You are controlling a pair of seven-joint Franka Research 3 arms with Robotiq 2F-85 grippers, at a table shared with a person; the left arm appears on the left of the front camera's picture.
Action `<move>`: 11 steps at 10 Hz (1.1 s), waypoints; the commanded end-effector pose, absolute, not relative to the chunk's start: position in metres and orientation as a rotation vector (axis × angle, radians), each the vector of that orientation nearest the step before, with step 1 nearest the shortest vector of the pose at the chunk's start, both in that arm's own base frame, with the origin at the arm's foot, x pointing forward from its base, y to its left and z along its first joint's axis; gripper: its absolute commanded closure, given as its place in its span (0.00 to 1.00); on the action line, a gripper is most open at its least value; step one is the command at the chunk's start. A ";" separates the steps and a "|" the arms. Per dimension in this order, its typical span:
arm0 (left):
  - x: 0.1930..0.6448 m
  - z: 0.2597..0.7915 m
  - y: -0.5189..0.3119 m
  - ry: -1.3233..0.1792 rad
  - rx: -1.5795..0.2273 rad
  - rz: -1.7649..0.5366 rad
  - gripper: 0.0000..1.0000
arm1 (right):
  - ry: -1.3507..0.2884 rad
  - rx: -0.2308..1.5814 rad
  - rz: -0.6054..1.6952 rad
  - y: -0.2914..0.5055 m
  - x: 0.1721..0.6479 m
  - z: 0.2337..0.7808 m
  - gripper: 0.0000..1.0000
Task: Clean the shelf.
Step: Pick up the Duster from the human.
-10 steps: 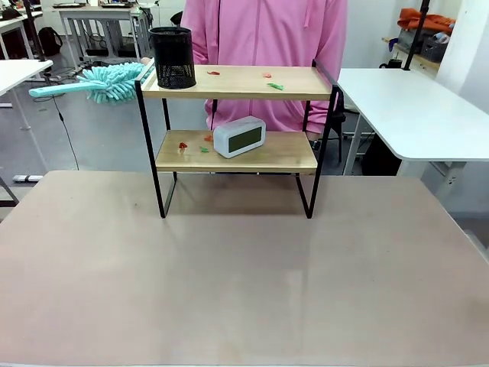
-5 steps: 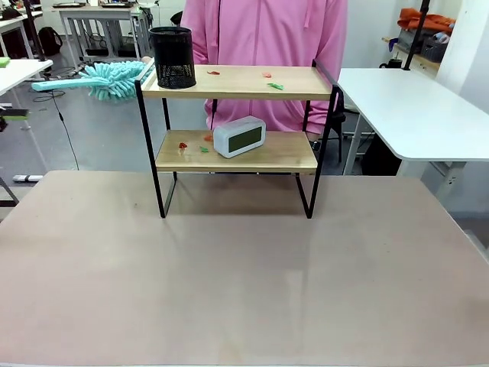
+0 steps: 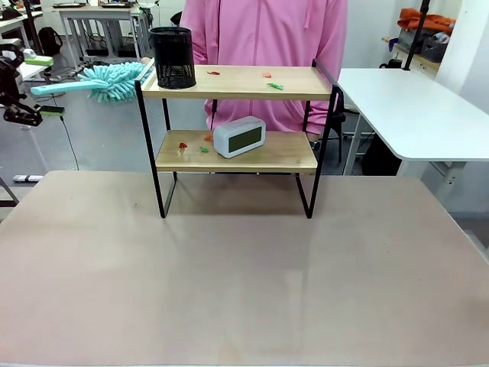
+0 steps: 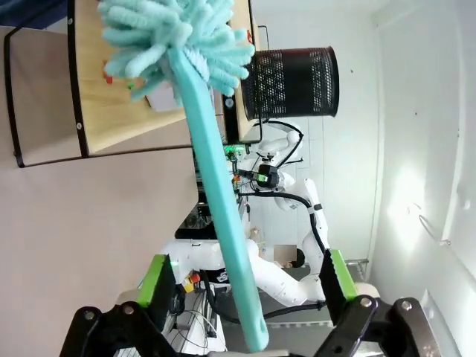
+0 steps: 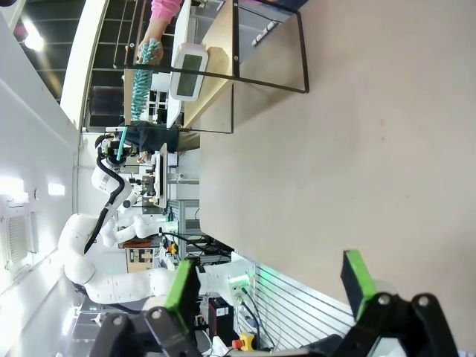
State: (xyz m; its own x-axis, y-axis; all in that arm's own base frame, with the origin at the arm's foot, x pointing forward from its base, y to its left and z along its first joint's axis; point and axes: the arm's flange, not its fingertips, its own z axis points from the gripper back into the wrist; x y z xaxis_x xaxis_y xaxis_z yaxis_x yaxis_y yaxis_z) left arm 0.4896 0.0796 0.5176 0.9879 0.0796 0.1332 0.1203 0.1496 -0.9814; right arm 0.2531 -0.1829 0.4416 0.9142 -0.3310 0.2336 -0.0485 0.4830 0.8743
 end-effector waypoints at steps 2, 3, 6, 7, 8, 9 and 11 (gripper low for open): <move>0.492 0.521 0.075 -0.166 -1.411 -0.005 0.00 | -0.432 1.075 -0.159 -0.182 0.255 0.442 0.00; 0.491 0.522 0.074 -0.171 -1.411 0.001 0.00 | -0.432 1.075 -0.159 -0.182 0.255 0.442 0.00; 0.492 0.522 0.075 -0.181 -1.399 0.012 0.00 | -0.432 1.075 -0.159 -0.182 0.255 0.442 0.00; 0.492 0.521 0.074 -0.180 -1.393 0.022 0.00 | -0.432 1.075 -0.159 -0.182 0.255 0.442 0.00; 0.492 0.520 0.074 -0.204 -1.392 0.031 0.55 | -0.432 1.075 -0.159 -0.182 0.255 0.442 0.00; 0.491 0.520 0.074 -0.213 -1.392 0.038 0.58 | -0.432 1.075 -0.159 -0.182 0.255 0.442 0.00; 0.491 0.520 0.074 -0.216 -1.394 0.041 1.00 | -0.432 1.075 -0.159 -0.182 0.255 0.442 0.00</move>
State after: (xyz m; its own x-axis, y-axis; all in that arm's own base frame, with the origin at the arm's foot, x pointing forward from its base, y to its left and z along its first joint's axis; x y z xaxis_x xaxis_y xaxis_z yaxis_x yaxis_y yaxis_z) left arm 0.4956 0.0813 0.5170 0.9821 0.1311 0.1355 0.1091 0.1914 -0.9754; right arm 0.2529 -0.1830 0.4416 0.9140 -0.3311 0.2343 -0.0492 0.4830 0.8742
